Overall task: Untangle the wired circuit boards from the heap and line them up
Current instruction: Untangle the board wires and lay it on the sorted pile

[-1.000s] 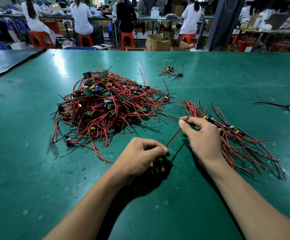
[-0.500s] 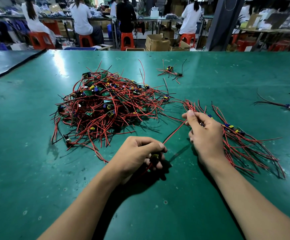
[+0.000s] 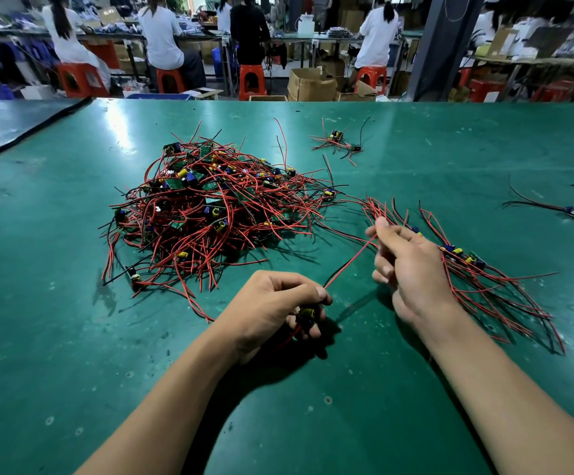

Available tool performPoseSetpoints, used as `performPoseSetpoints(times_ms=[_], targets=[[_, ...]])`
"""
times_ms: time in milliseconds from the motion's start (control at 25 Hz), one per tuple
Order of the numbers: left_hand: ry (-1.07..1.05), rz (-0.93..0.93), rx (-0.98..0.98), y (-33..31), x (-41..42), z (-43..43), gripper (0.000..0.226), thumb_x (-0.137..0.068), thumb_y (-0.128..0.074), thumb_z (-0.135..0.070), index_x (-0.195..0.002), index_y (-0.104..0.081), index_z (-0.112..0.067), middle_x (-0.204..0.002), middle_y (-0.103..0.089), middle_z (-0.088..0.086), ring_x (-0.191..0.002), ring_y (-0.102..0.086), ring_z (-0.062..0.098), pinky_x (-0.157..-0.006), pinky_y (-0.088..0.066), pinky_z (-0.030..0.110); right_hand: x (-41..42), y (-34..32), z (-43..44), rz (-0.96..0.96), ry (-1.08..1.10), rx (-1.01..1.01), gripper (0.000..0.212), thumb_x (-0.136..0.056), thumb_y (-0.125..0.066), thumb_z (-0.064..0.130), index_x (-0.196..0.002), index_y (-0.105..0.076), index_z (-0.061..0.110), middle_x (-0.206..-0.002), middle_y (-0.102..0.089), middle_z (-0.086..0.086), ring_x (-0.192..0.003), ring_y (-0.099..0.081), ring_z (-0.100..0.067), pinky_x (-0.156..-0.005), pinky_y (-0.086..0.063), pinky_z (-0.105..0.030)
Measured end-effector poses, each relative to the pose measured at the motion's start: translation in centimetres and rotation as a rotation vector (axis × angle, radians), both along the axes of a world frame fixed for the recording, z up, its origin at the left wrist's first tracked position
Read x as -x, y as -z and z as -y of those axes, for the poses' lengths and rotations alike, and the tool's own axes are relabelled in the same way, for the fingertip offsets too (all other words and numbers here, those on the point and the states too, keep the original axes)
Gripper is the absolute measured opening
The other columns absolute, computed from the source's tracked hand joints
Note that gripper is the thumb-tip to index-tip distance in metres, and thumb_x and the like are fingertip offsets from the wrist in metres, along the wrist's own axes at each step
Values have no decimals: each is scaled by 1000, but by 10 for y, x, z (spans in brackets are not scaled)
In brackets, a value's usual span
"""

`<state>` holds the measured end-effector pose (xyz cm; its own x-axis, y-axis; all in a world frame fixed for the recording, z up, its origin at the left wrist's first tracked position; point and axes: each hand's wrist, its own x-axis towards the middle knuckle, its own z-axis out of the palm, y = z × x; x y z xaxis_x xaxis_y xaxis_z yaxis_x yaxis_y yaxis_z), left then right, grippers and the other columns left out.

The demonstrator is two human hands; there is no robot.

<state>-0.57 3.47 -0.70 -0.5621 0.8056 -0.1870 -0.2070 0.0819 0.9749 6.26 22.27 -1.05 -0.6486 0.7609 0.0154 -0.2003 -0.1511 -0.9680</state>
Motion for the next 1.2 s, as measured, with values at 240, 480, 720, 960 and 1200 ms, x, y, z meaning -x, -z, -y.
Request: performPoseSetpoints(times_ms=[240, 480, 720, 960, 1200], targets=[[20, -10, 8, 1, 1, 0, 13, -89, -63, -5, -82, -72, 1, -64, -65, 12, -47, -58, 20, -50, -43, 23, -9, -13, -3, -70, -373, 757, 28, -86, -59, 22, -61, -58, 11, -58, -30, 7, -33, -29, -3, -31, -24, -15], [-39, 8, -15, 1, -1, -2, 12, -91, -62, -5, -85, -69, 2, -65, -64, 12, -48, -58, 19, -45, -44, 21, -5, -12, 1, -19, -234, 511, 24, -94, -61, 31, -79, -63, 12, -63, -41, 6, -40, -30, -3, -36, -27, -14], [-97, 28, -35, 2, 0, -4, 13, -92, -61, -6, -89, -68, 4, -70, -64, 15, -52, -59, 21, -48, -49, 22, -2, -9, 6, 34, -265, 421, 45, -75, -73, 43, -104, -72, 8, -69, -53, 4, -46, -37, -5, -40, -36, -17], [-210, 261, -154, -5, 4, -7, 40, -98, -50, -36, -107, -64, 0, -88, -73, 18, -67, -71, 26, -62, -60, 30, -1, 2, 8, 86, -279, 306, 37, -83, -69, 42, -99, -75, 10, -67, -55, 6, -46, -42, -6, -42, -39, -19], [-218, 401, -394, -10, 10, -2, 33, -98, -45, -11, -130, -50, -2, -120, -68, 18, -108, -68, 24, -83, -58, 30, -4, 14, 25, 221, -210, -542, 19, -85, -77, 13, -99, -69, 24, -77, -61, 8, -54, -45, -10, -51, -40, -24]])
